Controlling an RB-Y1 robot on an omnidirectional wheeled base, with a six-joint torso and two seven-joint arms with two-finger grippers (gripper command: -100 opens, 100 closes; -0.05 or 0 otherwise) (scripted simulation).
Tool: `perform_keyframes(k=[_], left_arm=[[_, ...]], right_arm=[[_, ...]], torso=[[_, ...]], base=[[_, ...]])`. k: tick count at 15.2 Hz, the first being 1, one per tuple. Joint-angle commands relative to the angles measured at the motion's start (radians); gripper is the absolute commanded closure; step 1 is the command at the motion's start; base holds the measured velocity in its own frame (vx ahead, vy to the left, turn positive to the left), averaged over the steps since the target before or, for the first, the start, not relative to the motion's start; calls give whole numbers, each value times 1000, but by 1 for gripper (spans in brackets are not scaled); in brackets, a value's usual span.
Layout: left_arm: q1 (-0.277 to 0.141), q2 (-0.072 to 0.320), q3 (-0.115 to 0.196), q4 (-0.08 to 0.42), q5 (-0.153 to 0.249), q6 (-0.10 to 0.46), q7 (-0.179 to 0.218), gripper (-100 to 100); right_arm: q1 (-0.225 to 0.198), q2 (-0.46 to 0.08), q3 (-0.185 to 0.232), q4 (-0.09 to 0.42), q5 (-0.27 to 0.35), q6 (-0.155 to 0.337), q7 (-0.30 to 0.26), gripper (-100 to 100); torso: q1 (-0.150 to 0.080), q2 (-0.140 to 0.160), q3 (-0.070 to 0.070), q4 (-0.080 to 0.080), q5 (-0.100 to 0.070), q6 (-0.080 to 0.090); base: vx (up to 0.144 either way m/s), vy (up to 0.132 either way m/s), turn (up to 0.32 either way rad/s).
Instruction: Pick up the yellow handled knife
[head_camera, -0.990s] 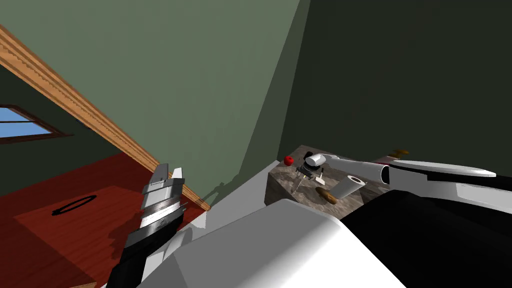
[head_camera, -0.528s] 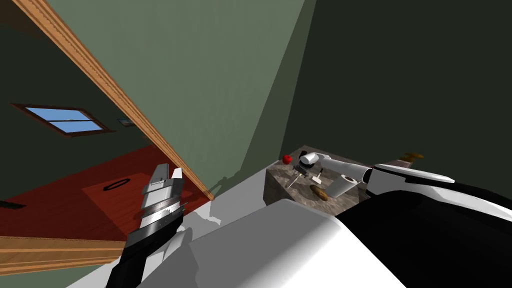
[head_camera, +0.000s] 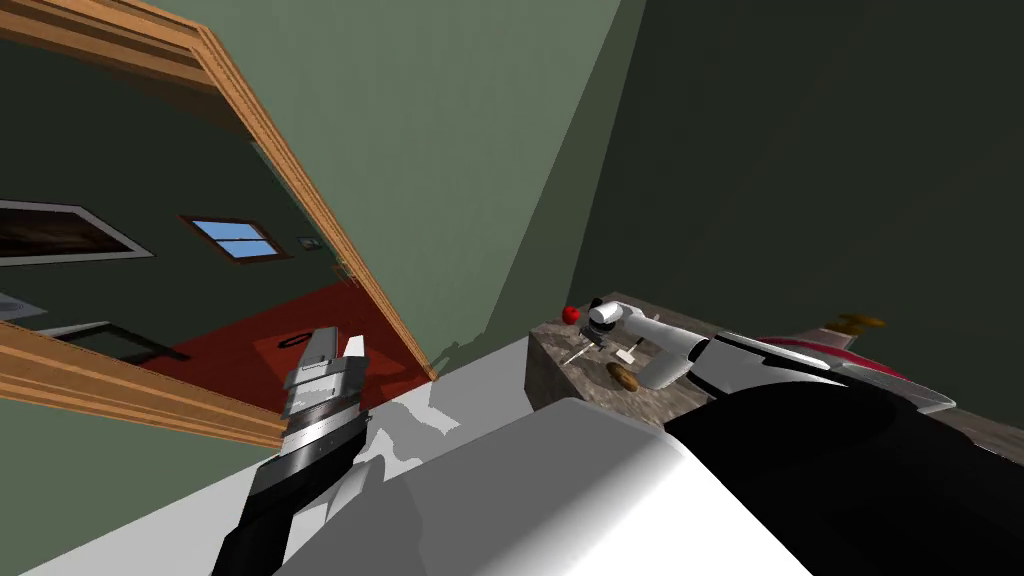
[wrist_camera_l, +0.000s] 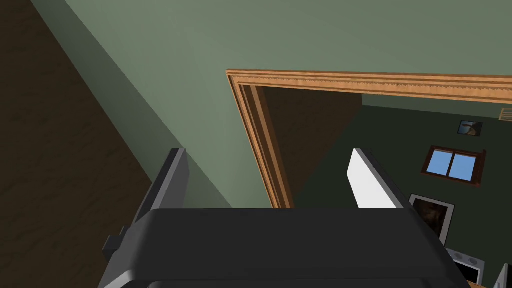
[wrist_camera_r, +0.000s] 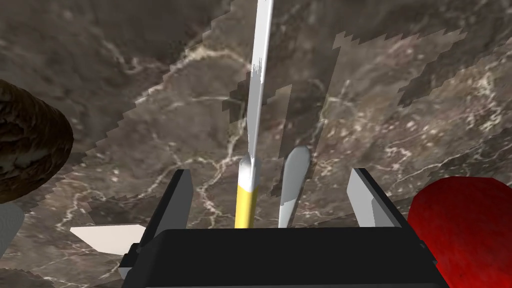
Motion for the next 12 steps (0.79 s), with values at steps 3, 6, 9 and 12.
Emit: perform_keyframes(k=[3,6,9,12], left_arm=[[0,0,0,0,0,0,0,0],[0,0,0,0,0,0,0,0],[0,0,0,0,0,0,0,0],[0,0,0,0,0,0,0,0]], right_arm=[[-76,89,-34,48,92,87,-62,-100],[-121,148,-65,85,154,149,-112,-100],[-146,200,-65,85,209,199,-115,-100],[-211,277,-96,122,284,270,-168,-100]], torso=[[0,-1,-1,-1,0,-1],[2,-3,-1,0,0,1],[0,-1,-1,0,0,0],[0,0,0,0,0,-1]], base=[[-180,-77,176],[-152,-58,141],[-161,-66,180],[-214,-69,195]])
